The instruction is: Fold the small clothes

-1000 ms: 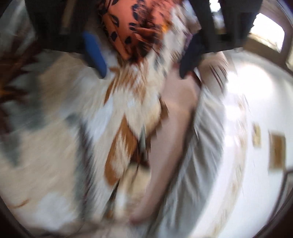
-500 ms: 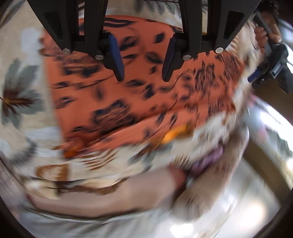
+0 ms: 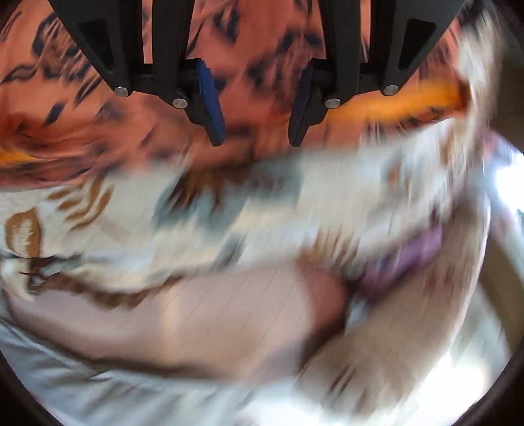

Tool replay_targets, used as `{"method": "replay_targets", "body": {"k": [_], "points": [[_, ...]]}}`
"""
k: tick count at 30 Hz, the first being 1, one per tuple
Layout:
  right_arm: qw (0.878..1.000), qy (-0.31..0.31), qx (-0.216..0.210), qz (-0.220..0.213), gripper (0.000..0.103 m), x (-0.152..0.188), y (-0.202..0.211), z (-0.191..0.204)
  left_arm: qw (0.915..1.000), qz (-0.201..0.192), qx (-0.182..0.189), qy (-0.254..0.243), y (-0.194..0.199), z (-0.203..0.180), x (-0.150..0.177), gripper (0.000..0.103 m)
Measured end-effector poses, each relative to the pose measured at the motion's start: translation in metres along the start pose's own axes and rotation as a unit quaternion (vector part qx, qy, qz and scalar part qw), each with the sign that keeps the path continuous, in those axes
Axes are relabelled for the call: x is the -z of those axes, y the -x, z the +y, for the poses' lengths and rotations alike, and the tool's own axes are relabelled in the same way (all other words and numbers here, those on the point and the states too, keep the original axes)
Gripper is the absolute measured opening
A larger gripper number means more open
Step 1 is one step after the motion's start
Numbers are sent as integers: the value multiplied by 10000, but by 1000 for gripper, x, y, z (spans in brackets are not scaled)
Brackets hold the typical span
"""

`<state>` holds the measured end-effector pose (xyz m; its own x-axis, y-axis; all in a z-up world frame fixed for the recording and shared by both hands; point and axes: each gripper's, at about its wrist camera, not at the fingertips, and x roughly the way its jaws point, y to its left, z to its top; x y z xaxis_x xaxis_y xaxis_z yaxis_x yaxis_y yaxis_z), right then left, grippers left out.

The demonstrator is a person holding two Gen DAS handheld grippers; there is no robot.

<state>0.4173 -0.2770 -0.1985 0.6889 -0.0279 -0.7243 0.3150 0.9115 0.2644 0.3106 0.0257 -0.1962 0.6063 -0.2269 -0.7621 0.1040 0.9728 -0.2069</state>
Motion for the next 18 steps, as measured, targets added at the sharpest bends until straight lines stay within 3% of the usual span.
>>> {"method": "replay_targets", "body": {"k": [4, 8, 11, 13, 14, 16, 18], "points": [[9996, -129, 47, -265, 44, -12, 37, -34, 9997, -164, -94, 120, 6, 1, -5, 79], [9988, -32, 484, 33, 44, 3, 63, -76, 9989, -195, -418, -36, 15, -5, 0, 79], [9960, -145, 846, 262, 44, 16, 60, -106, 9980, -50, -622, -37, 11, -3, 3, 79], [9904, -414, 1161, 620, 42, 21, 34, -131, 9979, 49, -643, -69, 5, 0, 4, 79], [9903, -548, 1128, 595, 42, 23, 33, -139, 9974, 181, -685, -110, 0, 1, 5, 80], [9907, -597, 1164, 385, 45, 16, 42, -129, 9977, 269, -615, 13, -2, 5, 5, 80], [9948, -433, 881, 256, 45, 11, 49, -106, 9981, 311, -518, 122, 1, 8, 2, 80]]}}
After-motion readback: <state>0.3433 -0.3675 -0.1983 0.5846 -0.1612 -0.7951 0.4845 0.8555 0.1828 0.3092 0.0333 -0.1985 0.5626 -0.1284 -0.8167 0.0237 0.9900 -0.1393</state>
